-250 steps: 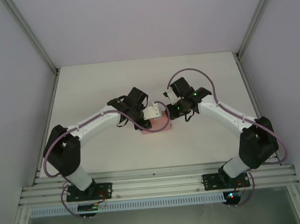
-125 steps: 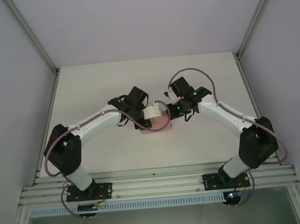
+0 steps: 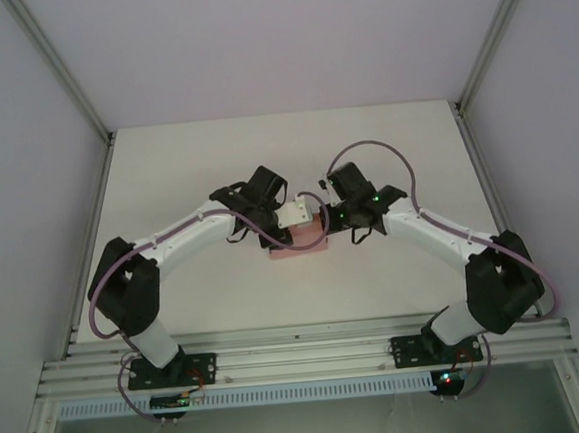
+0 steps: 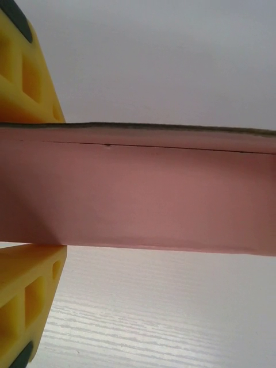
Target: Assemble paper box
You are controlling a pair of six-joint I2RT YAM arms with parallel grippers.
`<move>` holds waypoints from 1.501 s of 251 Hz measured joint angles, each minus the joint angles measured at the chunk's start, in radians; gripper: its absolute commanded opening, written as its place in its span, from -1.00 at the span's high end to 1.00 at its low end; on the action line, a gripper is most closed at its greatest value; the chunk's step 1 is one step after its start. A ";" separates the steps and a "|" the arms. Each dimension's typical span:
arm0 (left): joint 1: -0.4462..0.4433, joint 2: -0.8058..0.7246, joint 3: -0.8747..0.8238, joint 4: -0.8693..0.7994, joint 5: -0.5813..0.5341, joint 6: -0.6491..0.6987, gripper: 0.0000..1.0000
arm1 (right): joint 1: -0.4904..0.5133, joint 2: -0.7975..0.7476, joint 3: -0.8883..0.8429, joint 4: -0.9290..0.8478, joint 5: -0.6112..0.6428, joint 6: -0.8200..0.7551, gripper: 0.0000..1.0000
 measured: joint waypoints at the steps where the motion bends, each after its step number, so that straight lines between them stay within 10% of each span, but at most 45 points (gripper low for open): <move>1: 0.000 0.000 0.000 0.000 0.000 -0.001 0.01 | 0.001 -0.001 -0.002 0.004 0.003 0.000 1.00; 145: 0.001 -0.199 -0.105 0.025 -0.126 -0.251 -0.85 | 0.124 -0.042 -0.111 0.169 0.235 0.035 1.00; 216: 0.011 -0.357 -0.243 0.048 -0.247 -0.498 -0.40 | 0.127 -0.059 -0.125 0.164 0.246 0.037 1.00; 292: 0.021 -0.257 -0.235 0.041 -0.235 -0.584 0.61 | 0.130 -0.066 -0.129 0.161 0.242 0.038 1.00; 376: 0.027 -0.251 -0.211 0.014 -0.190 -0.673 0.32 | 0.147 -0.072 -0.132 0.142 0.280 0.049 1.00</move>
